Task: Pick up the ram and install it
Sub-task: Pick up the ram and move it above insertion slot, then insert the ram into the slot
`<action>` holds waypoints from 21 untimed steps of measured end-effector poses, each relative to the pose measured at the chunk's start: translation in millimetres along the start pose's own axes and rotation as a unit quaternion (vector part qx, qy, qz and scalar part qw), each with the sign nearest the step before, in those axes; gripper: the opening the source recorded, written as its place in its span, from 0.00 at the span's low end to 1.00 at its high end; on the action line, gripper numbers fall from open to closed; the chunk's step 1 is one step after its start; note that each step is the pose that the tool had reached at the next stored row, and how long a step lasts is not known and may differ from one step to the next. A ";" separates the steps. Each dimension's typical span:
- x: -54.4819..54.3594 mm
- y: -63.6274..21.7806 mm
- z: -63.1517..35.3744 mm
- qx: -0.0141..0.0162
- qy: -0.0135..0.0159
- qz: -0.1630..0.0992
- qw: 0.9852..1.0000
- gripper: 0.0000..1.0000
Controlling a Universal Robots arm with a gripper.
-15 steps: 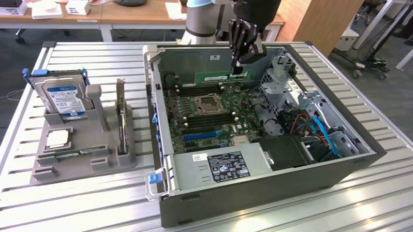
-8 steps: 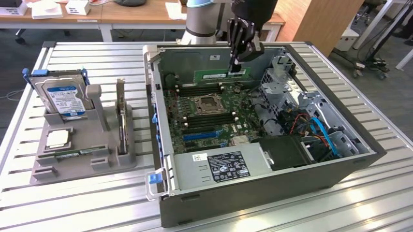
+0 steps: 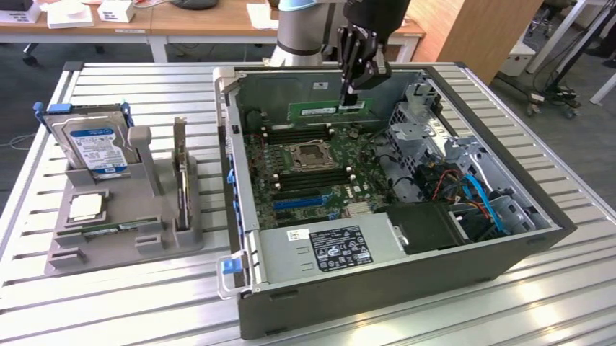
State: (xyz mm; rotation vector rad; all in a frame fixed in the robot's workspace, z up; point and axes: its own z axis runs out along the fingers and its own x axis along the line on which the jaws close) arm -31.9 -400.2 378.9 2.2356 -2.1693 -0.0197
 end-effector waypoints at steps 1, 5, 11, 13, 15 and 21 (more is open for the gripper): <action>0.0 0.0 0.1 0.000 0.000 0.000 1.000 0.11; 0.1 0.0 4.4 0.001 0.000 0.000 1.000 0.11; 0.5 -0.2 11.4 0.001 0.000 0.000 1.000 0.11; 0.5 -0.2 11.3 0.001 0.000 0.000 1.000 0.11; 0.5 -0.1 11.4 0.001 0.000 0.000 1.000 0.11; 0.5 -0.2 12.8 0.001 0.000 0.001 1.000 0.11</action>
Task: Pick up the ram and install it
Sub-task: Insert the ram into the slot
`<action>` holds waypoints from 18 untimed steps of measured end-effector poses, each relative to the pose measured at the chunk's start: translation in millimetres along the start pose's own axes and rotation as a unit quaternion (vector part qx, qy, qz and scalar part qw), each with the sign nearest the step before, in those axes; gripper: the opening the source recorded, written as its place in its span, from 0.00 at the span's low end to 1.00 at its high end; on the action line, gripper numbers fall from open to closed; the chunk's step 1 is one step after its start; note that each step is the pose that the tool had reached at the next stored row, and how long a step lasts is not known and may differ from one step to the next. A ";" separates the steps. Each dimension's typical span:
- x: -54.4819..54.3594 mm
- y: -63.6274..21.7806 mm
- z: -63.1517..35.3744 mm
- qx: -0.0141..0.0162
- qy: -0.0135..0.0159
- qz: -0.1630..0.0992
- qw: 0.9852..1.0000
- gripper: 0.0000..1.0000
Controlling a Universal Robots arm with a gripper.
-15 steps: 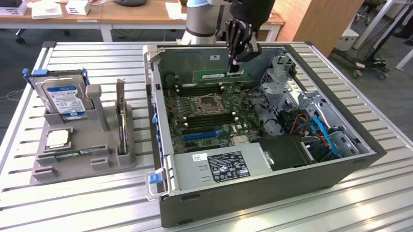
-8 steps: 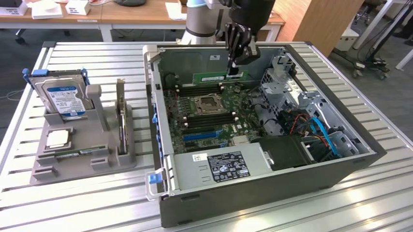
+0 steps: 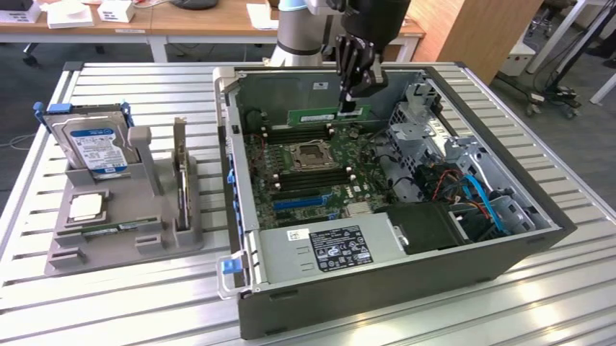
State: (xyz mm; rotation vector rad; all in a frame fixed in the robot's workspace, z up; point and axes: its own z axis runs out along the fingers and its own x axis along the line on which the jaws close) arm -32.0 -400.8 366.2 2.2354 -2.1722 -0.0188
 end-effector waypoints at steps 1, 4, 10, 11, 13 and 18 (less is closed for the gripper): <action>0.0 0.0 0.3 0.000 0.000 0.000 1.000 0.11; 0.0 -0.1 1.7 0.000 0.000 0.002 1.000 0.11; 0.0 -0.2 5.1 0.000 0.000 0.004 1.000 0.11; -0.1 -0.2 5.4 0.000 0.000 0.004 1.000 0.11; 0.0 -0.2 6.3 0.000 0.000 0.004 1.000 0.11; -0.1 -0.2 8.8 0.000 0.000 0.004 1.000 0.11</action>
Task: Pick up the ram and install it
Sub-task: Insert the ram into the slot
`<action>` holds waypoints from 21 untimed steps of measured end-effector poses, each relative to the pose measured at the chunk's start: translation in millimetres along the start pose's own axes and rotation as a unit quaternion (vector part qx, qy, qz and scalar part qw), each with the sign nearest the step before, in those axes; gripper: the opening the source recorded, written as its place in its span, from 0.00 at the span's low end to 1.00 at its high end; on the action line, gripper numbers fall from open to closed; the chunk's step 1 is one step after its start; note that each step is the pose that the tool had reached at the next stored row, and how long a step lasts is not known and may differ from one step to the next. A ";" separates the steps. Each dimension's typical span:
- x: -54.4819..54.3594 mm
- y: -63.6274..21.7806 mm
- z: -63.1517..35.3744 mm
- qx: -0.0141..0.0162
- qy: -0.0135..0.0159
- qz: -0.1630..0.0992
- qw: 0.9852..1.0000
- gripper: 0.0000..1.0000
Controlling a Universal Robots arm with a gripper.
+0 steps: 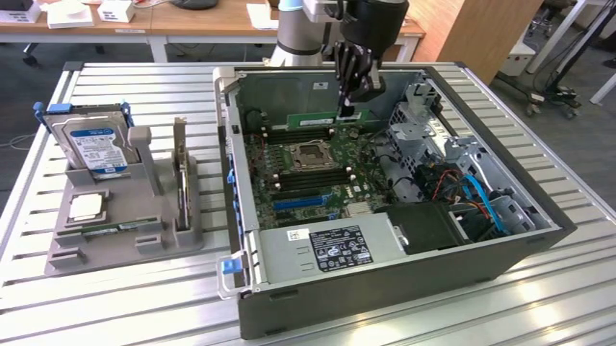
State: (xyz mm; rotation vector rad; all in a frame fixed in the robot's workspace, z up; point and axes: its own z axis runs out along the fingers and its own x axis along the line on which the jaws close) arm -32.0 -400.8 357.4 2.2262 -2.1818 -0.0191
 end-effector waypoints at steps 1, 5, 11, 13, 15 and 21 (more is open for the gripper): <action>0.0 0.0 0.5 0.000 0.000 0.000 1.000 0.11; 0.0 -0.1 2.2 0.000 0.000 0.000 1.000 0.11; 0.0 -0.1 4.0 0.000 0.000 0.000 1.000 0.11; 0.0 -0.1 4.5 0.000 0.000 0.001 1.000 0.11; -0.1 -0.1 4.9 0.000 0.000 0.001 1.000 0.11; -0.1 -0.2 8.5 0.000 0.000 0.001 1.000 0.11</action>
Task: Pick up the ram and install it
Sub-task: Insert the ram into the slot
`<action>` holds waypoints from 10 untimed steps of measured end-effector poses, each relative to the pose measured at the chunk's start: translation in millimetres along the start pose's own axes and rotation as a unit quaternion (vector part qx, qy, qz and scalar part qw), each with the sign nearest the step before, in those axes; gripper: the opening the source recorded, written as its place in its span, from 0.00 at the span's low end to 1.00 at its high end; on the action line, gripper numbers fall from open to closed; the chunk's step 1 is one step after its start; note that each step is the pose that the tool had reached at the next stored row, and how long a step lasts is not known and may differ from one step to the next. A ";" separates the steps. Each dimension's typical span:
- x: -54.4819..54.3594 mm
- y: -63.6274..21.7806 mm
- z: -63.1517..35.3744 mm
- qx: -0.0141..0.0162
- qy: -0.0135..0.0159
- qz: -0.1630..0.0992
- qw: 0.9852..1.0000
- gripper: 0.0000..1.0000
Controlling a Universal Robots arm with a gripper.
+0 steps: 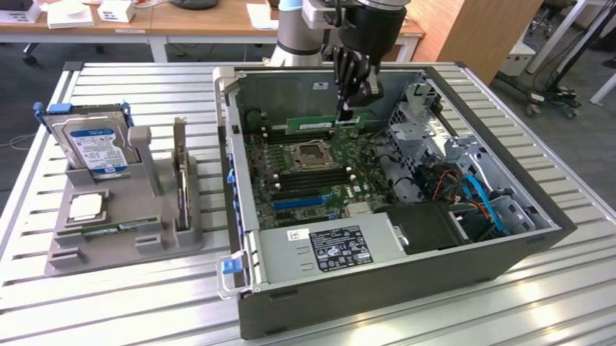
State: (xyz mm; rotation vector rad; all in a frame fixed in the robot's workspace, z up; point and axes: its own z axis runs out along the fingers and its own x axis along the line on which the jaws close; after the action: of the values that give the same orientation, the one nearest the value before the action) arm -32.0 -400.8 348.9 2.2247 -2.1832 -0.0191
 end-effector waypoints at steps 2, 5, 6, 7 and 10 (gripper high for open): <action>0.0 -0.1 2.6 0.000 0.000 0.000 1.000 0.11; 0.0 -0.2 7.4 0.000 0.000 0.000 1.000 0.11; -0.1 -0.2 9.2 0.000 0.000 0.000 1.000 0.11; -0.1 -0.3 10.9 0.000 0.000 0.000 1.000 0.11; -0.1 -0.4 14.9 0.000 0.000 0.001 1.000 0.11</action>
State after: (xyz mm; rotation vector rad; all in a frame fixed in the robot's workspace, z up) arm -32.0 -400.8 333.9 2.2235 -2.1844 -0.0191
